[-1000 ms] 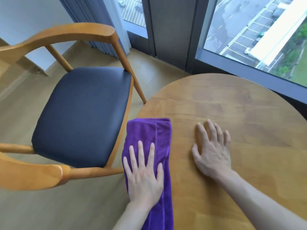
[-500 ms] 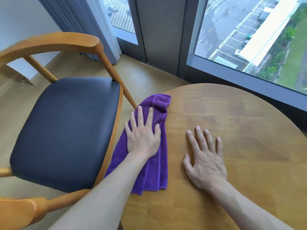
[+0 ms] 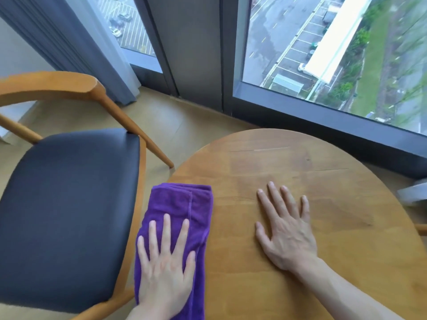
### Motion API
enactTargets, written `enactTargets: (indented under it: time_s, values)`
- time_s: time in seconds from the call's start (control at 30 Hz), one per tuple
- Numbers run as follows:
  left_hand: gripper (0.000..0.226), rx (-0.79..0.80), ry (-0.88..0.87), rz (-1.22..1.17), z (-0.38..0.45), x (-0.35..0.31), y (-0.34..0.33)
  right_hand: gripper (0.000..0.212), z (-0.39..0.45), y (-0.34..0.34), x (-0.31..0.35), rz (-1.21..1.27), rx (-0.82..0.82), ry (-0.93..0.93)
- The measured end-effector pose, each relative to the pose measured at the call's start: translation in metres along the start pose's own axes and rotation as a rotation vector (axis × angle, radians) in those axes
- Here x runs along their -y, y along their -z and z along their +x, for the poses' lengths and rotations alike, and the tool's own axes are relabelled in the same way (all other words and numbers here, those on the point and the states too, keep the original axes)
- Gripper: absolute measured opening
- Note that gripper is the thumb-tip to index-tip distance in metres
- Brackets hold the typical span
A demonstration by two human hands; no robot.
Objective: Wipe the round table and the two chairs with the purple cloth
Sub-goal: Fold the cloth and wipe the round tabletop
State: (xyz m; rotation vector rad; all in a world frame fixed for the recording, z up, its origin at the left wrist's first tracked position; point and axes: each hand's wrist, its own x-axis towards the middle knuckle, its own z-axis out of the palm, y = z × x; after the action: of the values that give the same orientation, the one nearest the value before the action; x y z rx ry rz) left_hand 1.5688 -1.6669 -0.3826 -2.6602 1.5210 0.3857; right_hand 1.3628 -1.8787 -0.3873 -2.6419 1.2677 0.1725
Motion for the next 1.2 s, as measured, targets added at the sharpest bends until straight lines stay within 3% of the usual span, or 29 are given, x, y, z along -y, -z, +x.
enactTargets:
  time_s: [0.13,0.27,0.6,0.73,0.93,1.1,1.2]
  values:
    - [0.065,-0.027,-0.063,-0.036,0.102,-0.008,0.022,0.079,0.001,0.0,-0.003,-0.008,0.0,-0.004]
    - [0.065,-0.052,0.024,-0.09,0.175,-0.047,0.027,0.079,0.004,-0.002,-0.005,0.012,-0.026,-0.007]
    - [0.071,-0.065,-0.148,-0.028,0.044,-0.063,-0.004,0.078,0.001,0.004,0.0,0.054,-0.03,-0.02]
    - [0.067,-0.061,-0.178,-0.005,0.097,-0.075,0.011,0.079,0.001,0.006,0.001,0.091,-0.057,-0.023]
    - [0.069,-0.083,-0.073,-0.056,0.202,-0.146,0.027,0.078,0.003,-0.003,-0.003,0.145,-0.121,-0.025]
    - [0.067,-0.003,-0.321,-0.09,0.159,-0.135,0.032,0.069,-0.002,0.003,-0.005,0.332,-0.192,-0.049]
    - [0.061,0.097,-0.424,-0.434,0.141,-0.114,0.054,0.061,-0.003,0.012,-0.004,0.469,-0.319,-0.083]
